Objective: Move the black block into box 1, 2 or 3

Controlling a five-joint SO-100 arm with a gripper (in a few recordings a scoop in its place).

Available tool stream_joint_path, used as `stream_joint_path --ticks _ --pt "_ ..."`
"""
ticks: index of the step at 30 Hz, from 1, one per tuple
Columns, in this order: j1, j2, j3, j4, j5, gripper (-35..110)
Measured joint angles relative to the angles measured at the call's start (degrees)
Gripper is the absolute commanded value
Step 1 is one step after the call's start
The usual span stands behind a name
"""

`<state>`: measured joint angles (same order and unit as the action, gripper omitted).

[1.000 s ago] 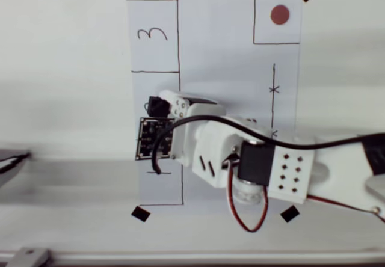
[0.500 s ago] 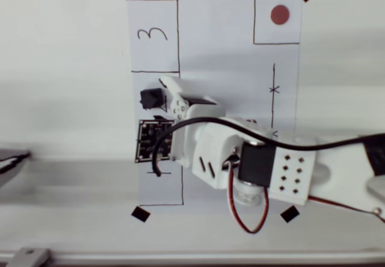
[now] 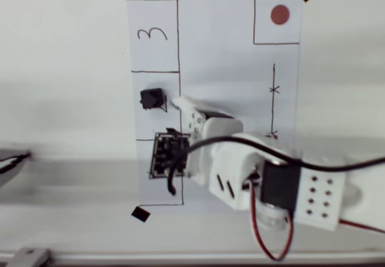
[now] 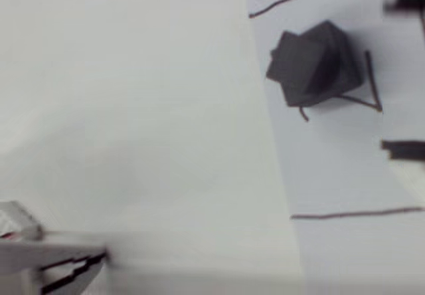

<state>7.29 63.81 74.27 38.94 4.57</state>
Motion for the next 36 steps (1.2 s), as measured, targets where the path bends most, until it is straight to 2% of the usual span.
stream_joint_path --ticks 7,20,36 --pt "-1.05 13.8 12.04 0.0 1.14 0" --pt "-1.85 44.65 41.31 6.42 -7.73 0" --pt "-5.1 84.9 76.38 10.28 -8.88 0"
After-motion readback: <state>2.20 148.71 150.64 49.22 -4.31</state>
